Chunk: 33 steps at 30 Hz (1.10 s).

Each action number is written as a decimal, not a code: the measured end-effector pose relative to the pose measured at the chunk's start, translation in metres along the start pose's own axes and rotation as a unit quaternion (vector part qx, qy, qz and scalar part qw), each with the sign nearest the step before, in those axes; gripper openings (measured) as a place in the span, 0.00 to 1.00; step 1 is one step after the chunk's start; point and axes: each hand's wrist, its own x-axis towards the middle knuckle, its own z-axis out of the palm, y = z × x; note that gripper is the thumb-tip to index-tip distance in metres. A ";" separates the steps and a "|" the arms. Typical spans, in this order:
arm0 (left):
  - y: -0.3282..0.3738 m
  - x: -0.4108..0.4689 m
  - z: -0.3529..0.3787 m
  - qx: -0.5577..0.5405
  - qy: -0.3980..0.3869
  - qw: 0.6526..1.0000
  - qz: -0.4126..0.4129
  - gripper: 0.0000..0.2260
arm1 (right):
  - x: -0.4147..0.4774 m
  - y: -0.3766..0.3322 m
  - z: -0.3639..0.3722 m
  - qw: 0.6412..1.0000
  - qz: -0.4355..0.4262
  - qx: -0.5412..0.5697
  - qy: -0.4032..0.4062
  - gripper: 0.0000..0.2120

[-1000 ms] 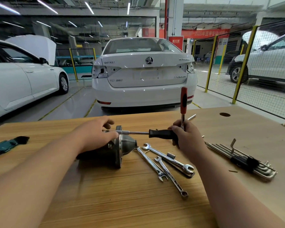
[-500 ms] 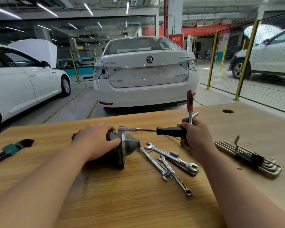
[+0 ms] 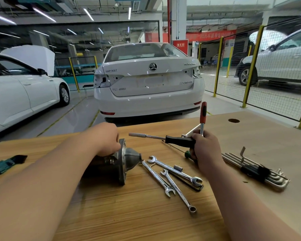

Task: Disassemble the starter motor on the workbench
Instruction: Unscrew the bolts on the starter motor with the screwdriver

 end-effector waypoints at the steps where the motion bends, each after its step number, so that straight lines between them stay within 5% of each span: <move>1: 0.002 0.001 0.000 0.025 0.004 1.000 0.004 0.07 | 0.001 0.000 -0.001 1.000 0.003 0.005 0.012 0.05; 4: 0.008 -0.003 0.003 0.036 0.040 0.998 0.017 0.06 | 0.003 0.000 -0.002 0.998 0.017 0.039 0.040 0.06; 8: 0.039 -0.013 0.010 -0.080 0.129 0.984 0.091 0.04 | 0.004 -0.001 -0.005 0.994 0.039 0.077 0.062 0.07; 16: 0.151 0.003 0.089 -0.198 0.031 0.975 0.098 0.12 | 0.009 0.002 -0.010 0.989 0.046 0.089 0.105 0.06; 21: 0.177 0.022 0.096 -0.149 0.026 0.982 0.113 0.14 | 0.016 0.007 -0.012 0.989 0.053 0.085 0.109 0.06; 25: 0.163 0.017 0.088 -0.168 0.038 0.977 0.126 0.19 | 0.016 0.008 -0.012 0.993 0.039 0.058 0.094 0.07; 29: 0.109 -0.009 0.063 -0.086 0.170 0.968 0.165 0.15 | 0.012 0.005 -0.010 0.998 0.010 -0.001 0.068 0.07; 33: 0.026 -0.034 0.036 -0.022 0.245 0.965 0.086 0.13 | 0.001 0.004 -0.001 0.997 -0.018 -0.072 0.016 0.07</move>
